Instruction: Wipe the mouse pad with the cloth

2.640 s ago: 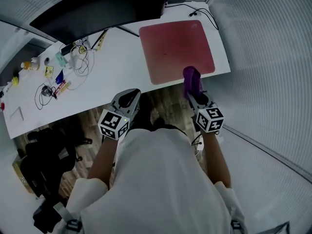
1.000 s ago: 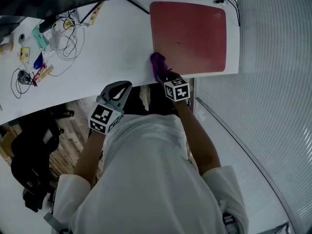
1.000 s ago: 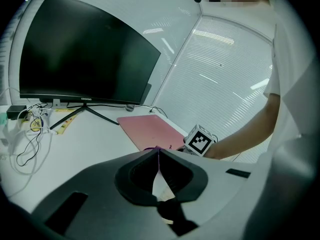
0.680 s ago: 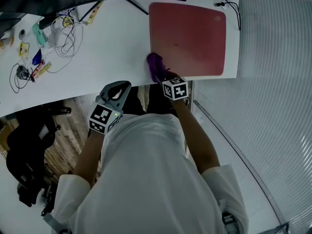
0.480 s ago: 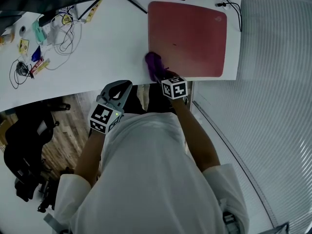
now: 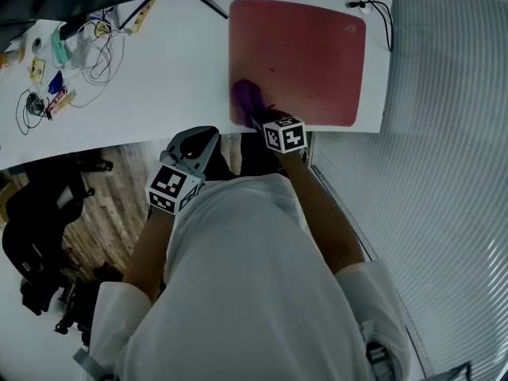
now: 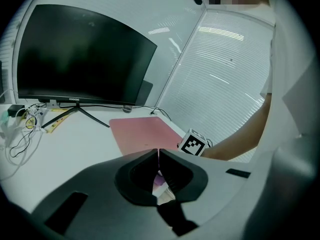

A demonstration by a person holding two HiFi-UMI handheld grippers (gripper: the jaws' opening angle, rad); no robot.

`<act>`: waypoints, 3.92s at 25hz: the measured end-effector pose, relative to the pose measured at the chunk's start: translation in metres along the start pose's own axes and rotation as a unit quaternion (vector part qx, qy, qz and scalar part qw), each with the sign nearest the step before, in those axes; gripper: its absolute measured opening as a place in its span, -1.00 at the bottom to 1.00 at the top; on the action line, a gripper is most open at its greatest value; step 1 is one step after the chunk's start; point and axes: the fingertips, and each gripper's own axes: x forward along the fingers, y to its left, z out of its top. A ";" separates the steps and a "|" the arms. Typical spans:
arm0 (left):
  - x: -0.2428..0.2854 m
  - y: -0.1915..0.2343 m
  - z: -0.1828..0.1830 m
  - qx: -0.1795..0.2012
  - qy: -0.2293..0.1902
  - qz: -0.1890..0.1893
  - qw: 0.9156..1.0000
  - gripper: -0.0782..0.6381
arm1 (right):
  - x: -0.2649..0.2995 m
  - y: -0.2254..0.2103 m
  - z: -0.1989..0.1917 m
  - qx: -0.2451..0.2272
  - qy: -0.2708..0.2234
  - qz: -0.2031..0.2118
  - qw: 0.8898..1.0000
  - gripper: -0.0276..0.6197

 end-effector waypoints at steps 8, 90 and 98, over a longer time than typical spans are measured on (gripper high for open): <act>0.020 -0.020 0.011 0.005 0.001 0.005 1.000 -0.72 | -0.018 -0.027 -0.003 0.017 -0.002 0.008 1.000 -0.54; 0.119 -0.064 0.055 -0.036 -0.020 0.027 0.999 -0.72 | -0.216 -0.325 0.031 0.075 -0.065 -0.254 0.962 -0.55; 0.083 -0.020 0.044 -0.061 -0.026 0.045 0.997 -0.72 | -0.192 -0.305 0.046 0.071 -0.039 -0.289 0.954 -0.55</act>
